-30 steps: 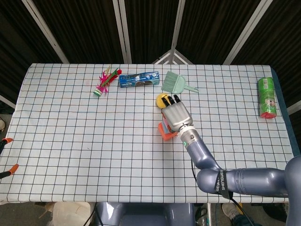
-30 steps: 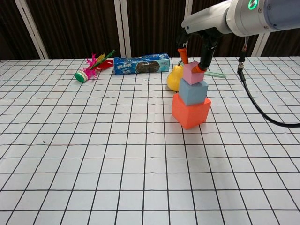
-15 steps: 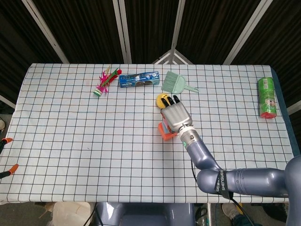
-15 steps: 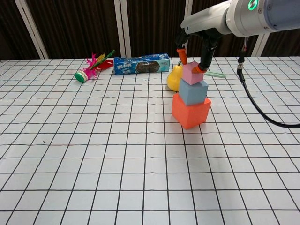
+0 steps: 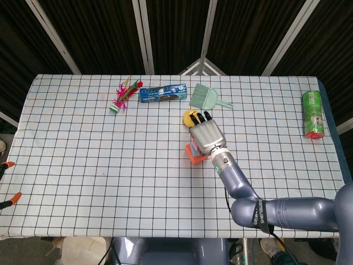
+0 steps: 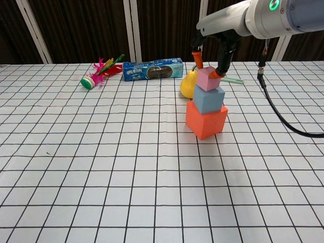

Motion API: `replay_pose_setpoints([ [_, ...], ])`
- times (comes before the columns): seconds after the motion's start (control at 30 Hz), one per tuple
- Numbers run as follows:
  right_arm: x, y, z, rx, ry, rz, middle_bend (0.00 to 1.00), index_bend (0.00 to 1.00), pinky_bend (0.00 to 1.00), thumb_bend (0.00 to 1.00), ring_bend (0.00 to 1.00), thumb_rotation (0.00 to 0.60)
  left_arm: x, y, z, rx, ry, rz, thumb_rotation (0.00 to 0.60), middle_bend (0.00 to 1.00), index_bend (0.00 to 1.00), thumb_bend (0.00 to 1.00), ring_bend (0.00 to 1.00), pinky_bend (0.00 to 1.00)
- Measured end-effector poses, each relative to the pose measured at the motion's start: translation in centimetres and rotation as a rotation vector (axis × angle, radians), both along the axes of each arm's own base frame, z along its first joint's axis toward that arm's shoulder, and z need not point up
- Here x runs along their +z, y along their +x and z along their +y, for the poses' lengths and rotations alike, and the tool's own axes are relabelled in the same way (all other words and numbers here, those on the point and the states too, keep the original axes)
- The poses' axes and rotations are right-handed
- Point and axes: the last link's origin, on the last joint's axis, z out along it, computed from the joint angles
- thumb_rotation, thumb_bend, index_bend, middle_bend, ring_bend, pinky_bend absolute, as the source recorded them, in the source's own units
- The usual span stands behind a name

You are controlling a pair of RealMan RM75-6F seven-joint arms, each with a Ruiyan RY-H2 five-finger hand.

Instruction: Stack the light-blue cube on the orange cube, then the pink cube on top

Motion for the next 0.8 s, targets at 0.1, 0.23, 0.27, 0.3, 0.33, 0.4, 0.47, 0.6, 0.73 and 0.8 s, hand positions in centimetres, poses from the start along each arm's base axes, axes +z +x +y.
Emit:
replay_pose_setpoints([
  [0.1, 0.01, -0.01, 0.03, 0.0, 0.001, 0.0, 0.07, 0.43, 0.0, 0.4, 0.03, 0.6, -0.03, 0.03, 0.0, -0.001, -0.001, 0.001, 0.6, 0.03, 0.22, 0.21, 0.0, 0.02],
  [0.23, 0.05, -0.05, 0.05, 0.0, 0.0, 0.004, 0.07, 0.43, 0.0, 0.4, 0.03, 0.6, -0.04, 0.01, 0.01, 0.0, -0.001, 0.0, 0.6, 0.03, 0.22, 0.21, 0.0, 0.02],
  [0.27, 0.07, -0.08, 0.06, 0.0, 0.0, 0.005, 0.07, 0.43, 0.0, 0.4, 0.03, 0.6, -0.02, 0.01, 0.0, 0.0, -0.001, 0.0, 0.6, 0.03, 0.22, 0.21, 0.0, 0.02],
  [0.3, 0.08, -0.09, 0.06, 0.0, 0.0, 0.005, 0.07, 0.43, 0.0, 0.4, 0.03, 0.6, 0.0, 0.01, 0.0, 0.0, 0.0, 0.0, 0.6, 0.03, 0.22, 0.21, 0.0, 0.02],
  [0.33, 0.09, -0.1, 0.06, -0.001, 0.0, 0.005, 0.07, 0.43, 0.0, 0.4, 0.03, 0.6, 0.0, 0.01, 0.0, 0.0, 0.001, 0.0, 0.6, 0.03, 0.22, 0.21, 0.0, 0.02],
  [0.4, 0.08, -0.17, 0.12, -0.001, 0.002, 0.007, 0.07, 0.43, 0.0, 0.4, 0.03, 0.6, 0.0, 0.0, 0.01, 0.001, 0.0, 0.0, 0.6, 0.03, 0.22, 0.21, 0.0, 0.02],
  [0.47, 0.06, -0.18, 0.17, 0.0, 0.004, 0.008, 0.07, 0.43, 0.0, 0.4, 0.03, 0.6, -0.02, 0.0, 0.03, 0.0, 0.0, 0.001, 0.6, 0.03, 0.22, 0.21, 0.0, 0.02],
  [0.6, 0.01, -0.16, 0.19, 0.002, 0.003, 0.008, 0.07, 0.43, 0.0, 0.4, 0.03, 0.6, -0.05, 0.03, 0.0, 0.0, -0.001, 0.002, 0.6, 0.03, 0.22, 0.21, 0.0, 0.02],
  [0.73, 0.01, -0.14, 0.17, 0.001, 0.0, 0.007, 0.07, 0.43, 0.0, 0.4, 0.03, 0.6, 0.01, 0.01, -0.02, 0.001, 0.002, 0.0, 0.6, 0.03, 0.22, 0.21, 0.0, 0.02],
  [0.8, 0.0, -0.15, 0.17, -0.001, -0.001, 0.008, 0.07, 0.43, 0.0, 0.4, 0.03, 0.6, 0.01, 0.0, -0.01, 0.001, 0.001, 0.0, 0.6, 0.03, 0.22, 0.21, 0.0, 0.02],
])
